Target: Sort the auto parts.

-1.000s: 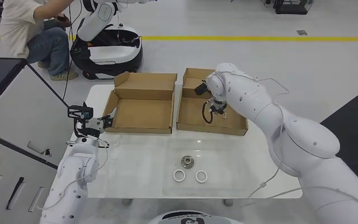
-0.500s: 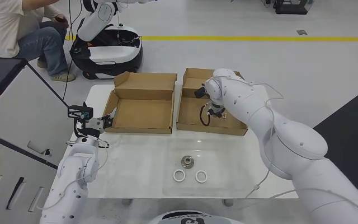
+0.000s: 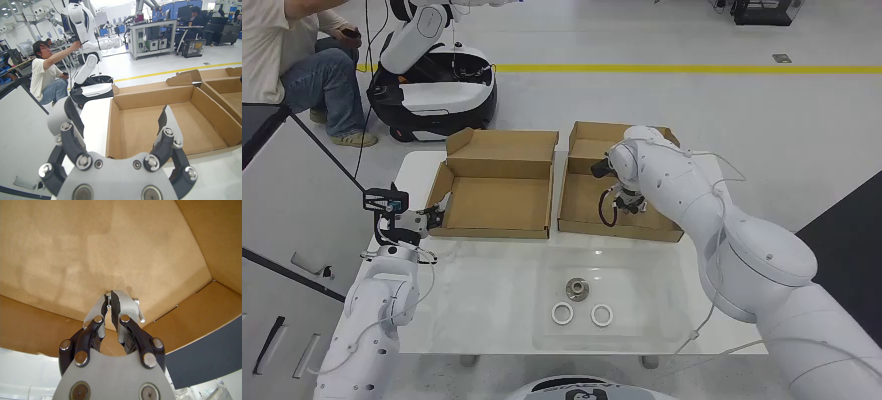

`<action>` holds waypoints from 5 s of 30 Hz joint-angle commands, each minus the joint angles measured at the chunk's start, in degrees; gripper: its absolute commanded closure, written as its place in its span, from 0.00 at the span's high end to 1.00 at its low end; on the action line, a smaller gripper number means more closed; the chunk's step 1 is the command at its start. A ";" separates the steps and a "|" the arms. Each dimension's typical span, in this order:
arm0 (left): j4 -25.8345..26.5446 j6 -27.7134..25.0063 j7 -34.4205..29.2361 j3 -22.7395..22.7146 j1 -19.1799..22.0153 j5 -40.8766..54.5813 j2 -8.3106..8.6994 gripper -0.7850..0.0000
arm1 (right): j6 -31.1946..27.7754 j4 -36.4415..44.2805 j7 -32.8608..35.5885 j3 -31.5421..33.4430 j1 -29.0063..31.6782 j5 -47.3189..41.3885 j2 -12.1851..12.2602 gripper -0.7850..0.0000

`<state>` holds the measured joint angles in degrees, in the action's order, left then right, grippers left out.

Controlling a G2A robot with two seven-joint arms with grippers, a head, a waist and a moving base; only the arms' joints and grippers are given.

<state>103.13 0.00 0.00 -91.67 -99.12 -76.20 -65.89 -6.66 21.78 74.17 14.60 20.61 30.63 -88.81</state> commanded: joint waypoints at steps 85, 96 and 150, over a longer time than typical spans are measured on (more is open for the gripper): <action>0.00 0.00 0.00 0.00 0.00 0.00 0.00 1.00 | 2.18 67.21 13.83 82.59 54.10 -70.24 45.07 1.00; 4.68 -6.98 -5.42 0.77 1.92 -4.56 0.49 1.00 | 2.18 67.21 13.83 82.59 54.10 -70.24 45.07 1.00; 17.96 -29.84 -68.64 34.65 33.36 25.46 -0.63 1.00 | 2.18 67.21 13.83 82.59 54.10 -70.24 45.07 1.00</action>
<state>121.17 -30.16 -69.92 -56.89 -65.54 -50.83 -66.55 -4.48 88.99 88.00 97.19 74.70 -39.60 -43.74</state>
